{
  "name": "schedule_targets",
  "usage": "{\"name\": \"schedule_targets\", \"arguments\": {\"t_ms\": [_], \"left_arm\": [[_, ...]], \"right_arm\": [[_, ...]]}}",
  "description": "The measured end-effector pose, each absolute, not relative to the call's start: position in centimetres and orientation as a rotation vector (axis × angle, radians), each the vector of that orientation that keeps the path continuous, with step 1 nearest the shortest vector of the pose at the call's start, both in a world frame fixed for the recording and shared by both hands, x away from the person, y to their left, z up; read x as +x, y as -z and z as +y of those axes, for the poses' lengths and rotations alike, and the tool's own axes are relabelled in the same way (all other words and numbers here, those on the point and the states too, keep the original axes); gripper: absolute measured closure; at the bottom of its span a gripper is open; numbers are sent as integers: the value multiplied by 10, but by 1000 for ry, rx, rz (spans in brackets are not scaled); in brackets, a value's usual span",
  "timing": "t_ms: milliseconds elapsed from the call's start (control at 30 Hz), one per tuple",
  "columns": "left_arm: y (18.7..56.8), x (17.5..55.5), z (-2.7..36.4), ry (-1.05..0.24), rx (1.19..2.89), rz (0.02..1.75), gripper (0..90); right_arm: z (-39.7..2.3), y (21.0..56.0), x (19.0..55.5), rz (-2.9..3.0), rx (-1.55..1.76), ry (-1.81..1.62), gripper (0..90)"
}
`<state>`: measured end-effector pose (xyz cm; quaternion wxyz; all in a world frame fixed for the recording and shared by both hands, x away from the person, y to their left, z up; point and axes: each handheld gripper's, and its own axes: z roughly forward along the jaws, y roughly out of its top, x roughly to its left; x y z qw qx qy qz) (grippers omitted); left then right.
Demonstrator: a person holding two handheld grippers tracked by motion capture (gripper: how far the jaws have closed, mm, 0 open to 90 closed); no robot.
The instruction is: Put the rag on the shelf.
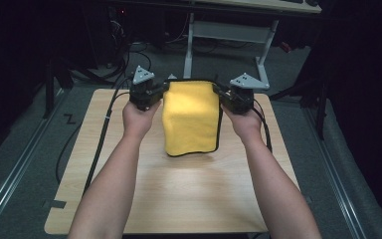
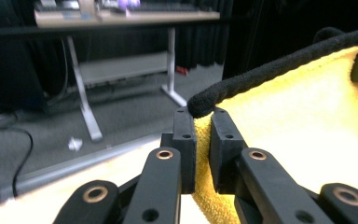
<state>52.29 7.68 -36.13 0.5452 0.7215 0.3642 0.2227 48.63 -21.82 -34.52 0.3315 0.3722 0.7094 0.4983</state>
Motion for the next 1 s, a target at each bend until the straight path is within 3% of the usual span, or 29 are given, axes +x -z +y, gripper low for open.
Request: {"name": "schedule_targets", "arguments": {"t_ms": [267,733,767,800,867,1000], "left_arm": [[397,533,76,-447,1799,910,821],[429,539,88,-319,1772,987,819],[431,538,89,-356,1778,1038,828],[436,539,95,-389,1784,1103,896],[451,543,115,-261,1715,1174,898],[469,540,115,-290,1794,1167,898]], "right_arm": [[-230,380,507,1988,1079,-1283,782],[-231,405,512,2023,1125,-1292,770],[-231,406,512,2022,1137,-1301,772],[-232,407,512,2008,1153,-1287,778],[-240,410,513,1975,1196,-1278,777],[-235,417,510,2040,1112,-1231,793]]}}
